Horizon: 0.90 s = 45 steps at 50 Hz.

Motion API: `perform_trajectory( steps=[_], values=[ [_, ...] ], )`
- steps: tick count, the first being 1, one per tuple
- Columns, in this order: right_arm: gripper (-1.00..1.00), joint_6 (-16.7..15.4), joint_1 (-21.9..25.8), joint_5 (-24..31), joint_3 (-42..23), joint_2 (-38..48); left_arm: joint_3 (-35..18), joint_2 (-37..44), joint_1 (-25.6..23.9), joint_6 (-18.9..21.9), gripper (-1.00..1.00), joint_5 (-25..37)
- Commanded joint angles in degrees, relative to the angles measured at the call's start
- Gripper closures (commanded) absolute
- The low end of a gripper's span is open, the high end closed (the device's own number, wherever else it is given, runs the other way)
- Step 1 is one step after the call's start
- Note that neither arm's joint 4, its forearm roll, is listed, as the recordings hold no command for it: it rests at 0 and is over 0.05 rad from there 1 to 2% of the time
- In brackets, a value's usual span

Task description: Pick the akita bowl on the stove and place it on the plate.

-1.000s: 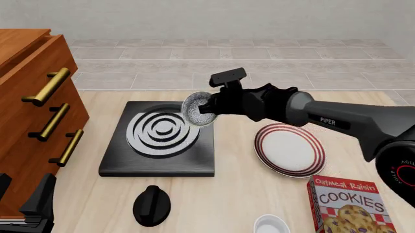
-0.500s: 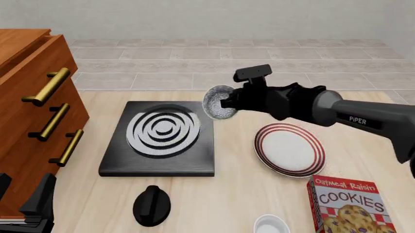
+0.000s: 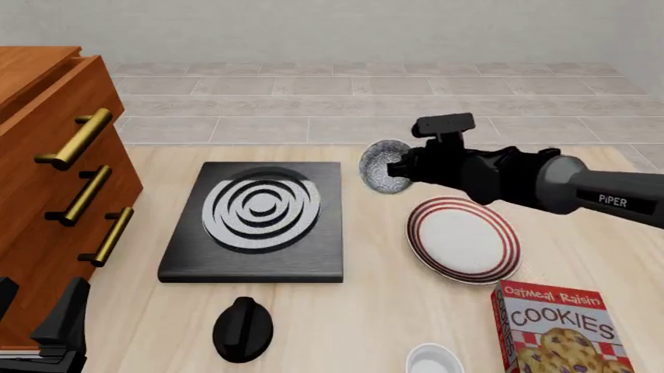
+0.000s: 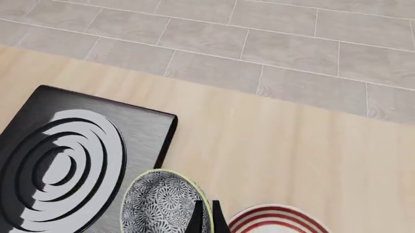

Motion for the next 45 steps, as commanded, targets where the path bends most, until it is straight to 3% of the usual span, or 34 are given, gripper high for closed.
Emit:
perform_trajectory(
  steps=[1,45],
  values=[
    [1.00,0.7,-2.3,-1.6,2.8,-1.5,0.0,0.0,0.0,0.0,-1.00,0.0],
    [1.00,5.4,-11.6,-10.8,10.5,-1.4,0.0,0.0,0.0,0.0,-1.00,0.0]
  ],
)
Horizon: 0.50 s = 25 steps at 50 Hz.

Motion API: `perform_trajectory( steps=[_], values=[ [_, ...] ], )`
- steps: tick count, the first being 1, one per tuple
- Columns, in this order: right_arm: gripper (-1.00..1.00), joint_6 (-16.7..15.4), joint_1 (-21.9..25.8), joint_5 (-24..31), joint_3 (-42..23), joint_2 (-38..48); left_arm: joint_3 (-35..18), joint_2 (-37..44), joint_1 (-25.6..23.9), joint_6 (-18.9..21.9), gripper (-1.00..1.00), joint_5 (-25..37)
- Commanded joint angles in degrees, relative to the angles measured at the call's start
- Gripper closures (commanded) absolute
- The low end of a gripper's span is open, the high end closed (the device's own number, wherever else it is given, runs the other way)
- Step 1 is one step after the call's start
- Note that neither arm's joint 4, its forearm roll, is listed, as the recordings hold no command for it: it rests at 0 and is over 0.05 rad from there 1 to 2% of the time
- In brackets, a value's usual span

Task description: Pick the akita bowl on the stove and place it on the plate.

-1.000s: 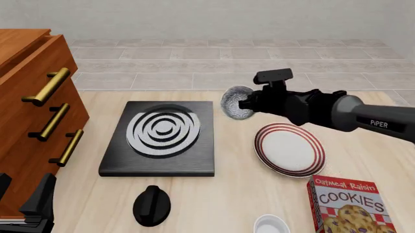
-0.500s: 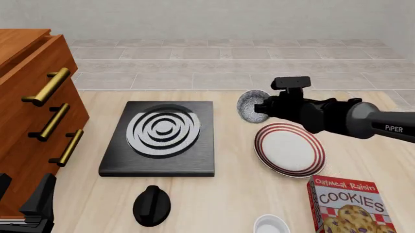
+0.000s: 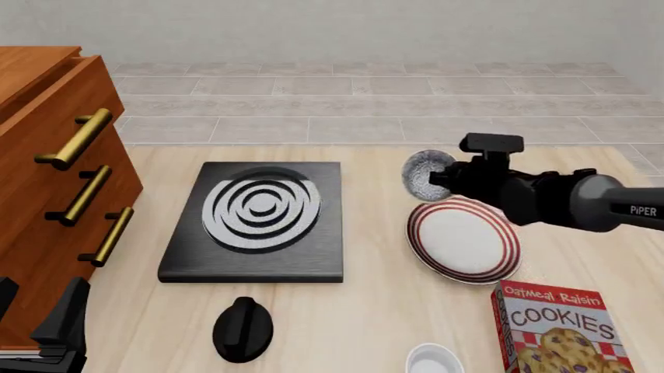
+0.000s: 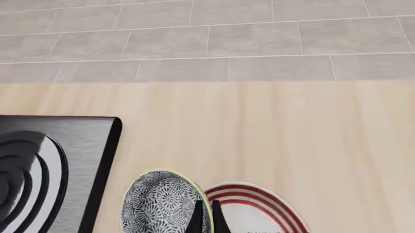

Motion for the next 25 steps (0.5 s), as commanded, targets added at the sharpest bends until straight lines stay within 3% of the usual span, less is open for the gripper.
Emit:
perform_trajectory(
  steps=[1,25],
  values=[
    [1.00,1.6,-2.5,-2.4,1.6,-0.5,0.0,0.0,0.0,0.0,-1.00,0.0],
    [1.00,3.1,-4.4,-5.5,5.1,0.3,0.0,0.0,0.0,0.0,-1.00,0.0]
  ],
)
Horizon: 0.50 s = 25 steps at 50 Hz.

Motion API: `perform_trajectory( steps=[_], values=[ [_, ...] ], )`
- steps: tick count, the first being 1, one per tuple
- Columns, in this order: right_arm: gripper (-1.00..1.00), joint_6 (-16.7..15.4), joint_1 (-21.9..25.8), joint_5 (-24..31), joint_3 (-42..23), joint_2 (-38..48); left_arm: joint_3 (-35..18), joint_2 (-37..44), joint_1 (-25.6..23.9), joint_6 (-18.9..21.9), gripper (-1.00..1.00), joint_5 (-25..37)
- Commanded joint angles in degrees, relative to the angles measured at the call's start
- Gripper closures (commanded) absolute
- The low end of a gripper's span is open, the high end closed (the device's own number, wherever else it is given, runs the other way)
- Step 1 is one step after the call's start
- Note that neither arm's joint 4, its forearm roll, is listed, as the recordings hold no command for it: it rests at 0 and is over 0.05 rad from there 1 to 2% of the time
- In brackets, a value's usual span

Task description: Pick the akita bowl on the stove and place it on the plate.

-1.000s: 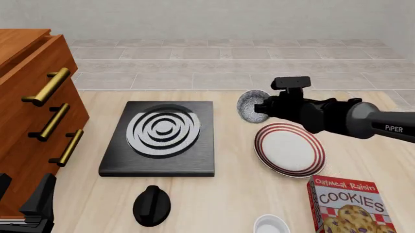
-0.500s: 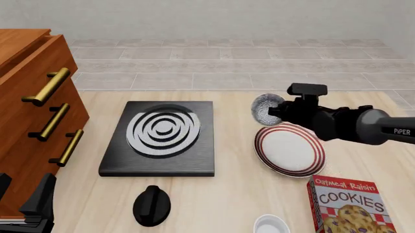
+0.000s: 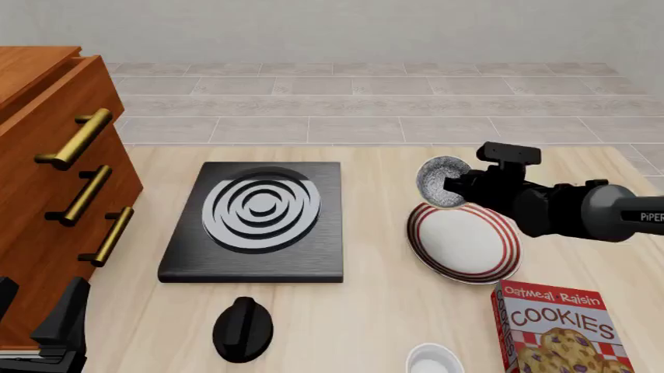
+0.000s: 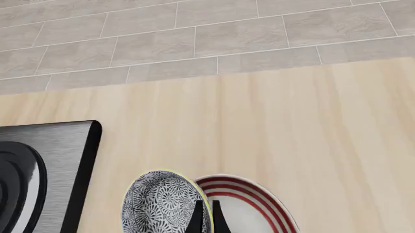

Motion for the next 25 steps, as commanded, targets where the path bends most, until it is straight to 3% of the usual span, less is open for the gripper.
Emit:
perform_trajectory(
  steps=[1,25],
  values=[
    [1.00,1.2,-1.1,-1.6,1.1,0.3,0.0,0.0,0.0,0.0,-1.00,0.0],
    [1.00,3.8,-1.7,-3.8,5.8,0.0,0.0,0.0,0.0,0.0,-1.00,0.0]
  ],
)
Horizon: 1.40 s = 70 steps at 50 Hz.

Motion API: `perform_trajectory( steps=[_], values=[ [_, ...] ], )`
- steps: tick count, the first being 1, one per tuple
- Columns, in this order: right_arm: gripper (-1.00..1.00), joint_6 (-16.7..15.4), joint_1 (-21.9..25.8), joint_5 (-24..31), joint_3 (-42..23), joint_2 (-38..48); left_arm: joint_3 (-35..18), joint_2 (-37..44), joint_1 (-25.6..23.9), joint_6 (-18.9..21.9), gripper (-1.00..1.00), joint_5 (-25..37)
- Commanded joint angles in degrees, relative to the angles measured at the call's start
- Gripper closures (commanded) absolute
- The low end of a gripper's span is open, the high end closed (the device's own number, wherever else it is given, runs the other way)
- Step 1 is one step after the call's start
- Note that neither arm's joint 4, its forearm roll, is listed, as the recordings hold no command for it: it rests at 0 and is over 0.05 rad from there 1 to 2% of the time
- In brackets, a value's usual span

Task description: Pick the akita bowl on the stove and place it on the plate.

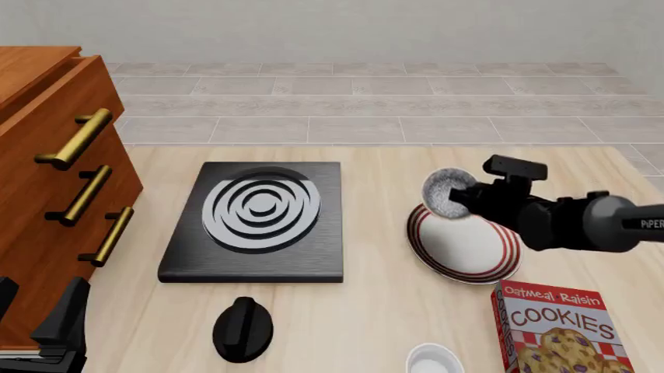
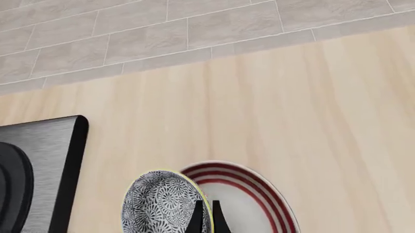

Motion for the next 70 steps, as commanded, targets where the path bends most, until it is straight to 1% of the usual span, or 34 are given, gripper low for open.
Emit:
perform_trajectory(
  steps=[1,17,34,48,68,70],
  values=[
    [1.00,1.1,-0.3,-1.1,2.2,-0.7,0.0,0.0,0.0,0.0,-1.00,0.0],
    [1.00,1.4,-1.7,-2.7,5.5,-1.4,0.0,0.0,0.0,0.0,-1.00,0.0],
    [1.00,3.1,-0.5,-4.7,8.0,0.0,0.0,0.0,0.0,0.0,-1.00,0.0],
    [1.00,3.6,-0.4,-6.1,9.8,1.1,0.0,0.0,0.0,0.0,-1.00,0.0],
    [1.00,2.8,-1.6,-6.3,9.6,3.3,0.0,0.0,0.0,0.0,-1.00,0.0],
    [1.00,2.2,-2.0,-6.2,9.2,3.4,0.0,0.0,0.0,0.0,-1.00,0.0]
  ],
)
